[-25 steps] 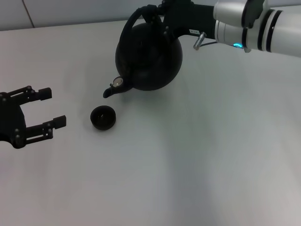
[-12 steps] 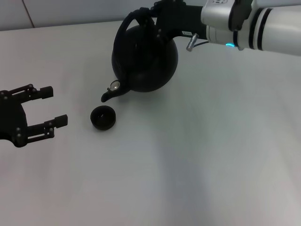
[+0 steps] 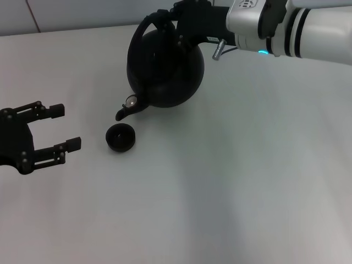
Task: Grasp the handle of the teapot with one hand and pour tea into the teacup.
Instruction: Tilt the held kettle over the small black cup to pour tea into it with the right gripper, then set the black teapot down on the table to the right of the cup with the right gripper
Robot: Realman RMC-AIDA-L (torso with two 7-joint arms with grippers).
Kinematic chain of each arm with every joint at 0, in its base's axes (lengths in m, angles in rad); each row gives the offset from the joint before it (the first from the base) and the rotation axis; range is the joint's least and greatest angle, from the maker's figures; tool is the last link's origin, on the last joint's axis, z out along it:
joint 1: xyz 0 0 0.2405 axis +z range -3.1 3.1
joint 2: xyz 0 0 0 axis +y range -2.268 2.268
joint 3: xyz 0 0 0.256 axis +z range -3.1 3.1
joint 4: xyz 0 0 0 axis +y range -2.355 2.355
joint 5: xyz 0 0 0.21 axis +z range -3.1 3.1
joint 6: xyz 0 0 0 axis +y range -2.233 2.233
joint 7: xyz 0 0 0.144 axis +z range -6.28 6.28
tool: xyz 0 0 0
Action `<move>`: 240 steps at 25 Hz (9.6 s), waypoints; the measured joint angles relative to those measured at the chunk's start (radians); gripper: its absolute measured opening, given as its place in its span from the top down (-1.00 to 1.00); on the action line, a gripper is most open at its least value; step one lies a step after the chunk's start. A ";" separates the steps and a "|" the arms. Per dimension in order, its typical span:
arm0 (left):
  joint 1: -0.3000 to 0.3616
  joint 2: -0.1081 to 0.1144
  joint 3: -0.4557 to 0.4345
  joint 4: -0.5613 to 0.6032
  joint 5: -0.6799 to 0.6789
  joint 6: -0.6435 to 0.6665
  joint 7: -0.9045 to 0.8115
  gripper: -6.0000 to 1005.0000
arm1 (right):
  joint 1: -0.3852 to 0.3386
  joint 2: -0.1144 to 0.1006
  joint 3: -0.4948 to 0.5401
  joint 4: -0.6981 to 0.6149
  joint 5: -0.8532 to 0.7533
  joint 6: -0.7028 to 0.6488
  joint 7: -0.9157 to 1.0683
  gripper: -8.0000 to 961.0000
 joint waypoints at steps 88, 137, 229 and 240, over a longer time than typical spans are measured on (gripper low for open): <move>0.009 -0.008 -0.005 0.006 -0.001 -0.007 0.015 -0.50 | -0.030 0.002 -0.089 -0.216 -0.275 0.034 0.005 0.78; -0.001 -0.013 -0.002 0.002 0.001 -0.040 0.027 -0.50 | -0.016 0.003 -0.101 -0.258 -0.335 0.036 0.005 0.79; -0.016 -0.021 0.003 0.014 0.002 -0.045 0.066 -0.50 | -0.264 -0.001 -0.111 0.125 0.539 0.098 0.010 0.80; -0.018 -0.021 0.003 0.014 0.002 -0.047 0.066 -0.50 | -0.278 -0.001 -0.121 0.073 0.533 0.093 -0.001 0.48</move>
